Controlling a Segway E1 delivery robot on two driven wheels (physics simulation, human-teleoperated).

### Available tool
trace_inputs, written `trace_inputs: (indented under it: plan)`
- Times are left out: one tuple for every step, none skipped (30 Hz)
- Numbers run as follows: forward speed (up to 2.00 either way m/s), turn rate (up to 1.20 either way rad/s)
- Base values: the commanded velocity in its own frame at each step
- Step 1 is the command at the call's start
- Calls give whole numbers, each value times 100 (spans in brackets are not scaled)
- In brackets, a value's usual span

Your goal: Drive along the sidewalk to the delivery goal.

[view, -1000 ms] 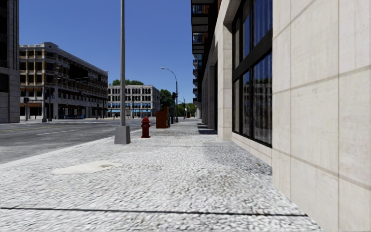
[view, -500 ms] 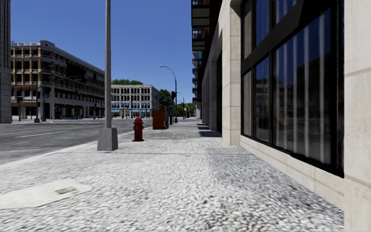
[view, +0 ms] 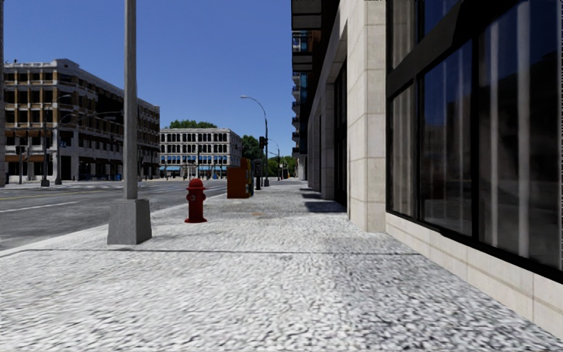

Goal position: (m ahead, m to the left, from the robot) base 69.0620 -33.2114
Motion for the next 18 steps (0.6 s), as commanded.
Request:
trace_inputs:
  plan:
    - [193, 10]
    - [193, 10]
    - [193, 10]
    - [193, 10]
    - [193, 10]
    - [193, 5]
    - [193, 5]
    - [193, 0]
    - [193, 0]
    - [193, 0]
    - [193, 0]
    - [193, 0]
    - [193, 0]
    - [193, 0]
    - [193, 0]
    - [193, 0]
    - [193, 0]
    - [193, 0]
